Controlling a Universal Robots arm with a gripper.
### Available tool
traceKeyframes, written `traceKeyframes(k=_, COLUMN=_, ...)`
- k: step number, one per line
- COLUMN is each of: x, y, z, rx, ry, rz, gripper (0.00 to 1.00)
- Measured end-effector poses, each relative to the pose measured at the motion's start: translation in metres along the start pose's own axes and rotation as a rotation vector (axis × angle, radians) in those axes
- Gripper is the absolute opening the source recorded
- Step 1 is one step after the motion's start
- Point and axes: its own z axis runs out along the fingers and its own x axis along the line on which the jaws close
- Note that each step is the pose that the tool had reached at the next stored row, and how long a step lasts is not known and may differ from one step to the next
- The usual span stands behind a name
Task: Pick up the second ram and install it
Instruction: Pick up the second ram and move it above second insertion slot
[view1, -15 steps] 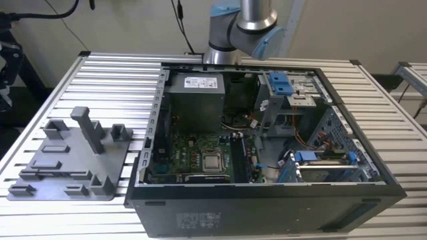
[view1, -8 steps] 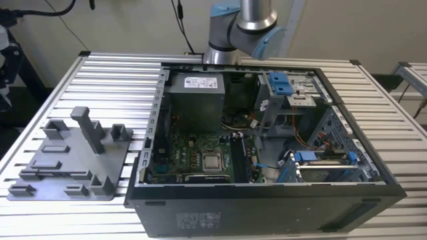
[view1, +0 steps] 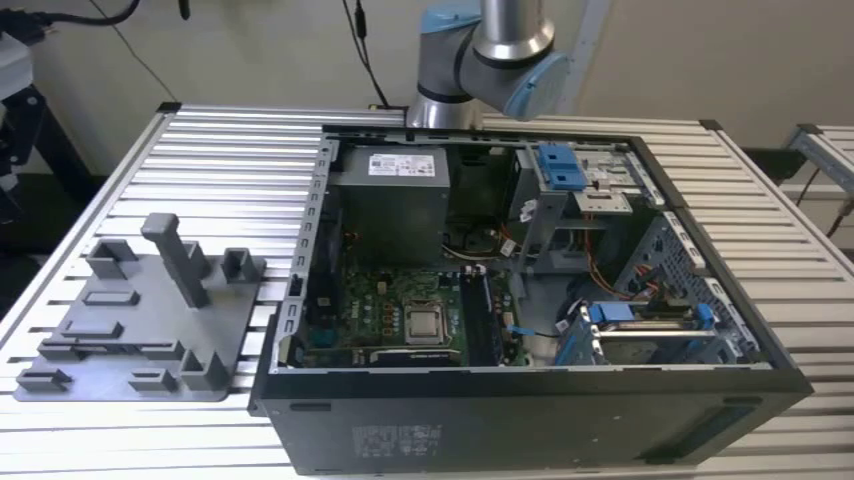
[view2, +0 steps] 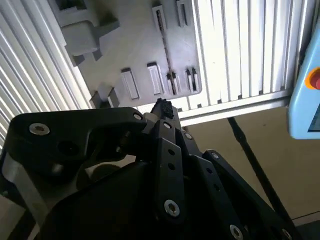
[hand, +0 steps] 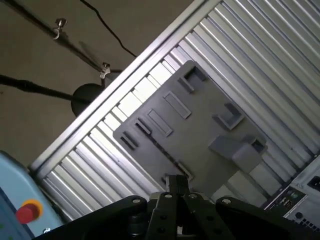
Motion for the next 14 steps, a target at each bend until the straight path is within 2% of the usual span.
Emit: traceKeyframes(k=14, x=0.0000, y=0.0000, z=0.0000, rx=-0.0024, ry=0.0128, rz=-0.255, gripper=0.11)
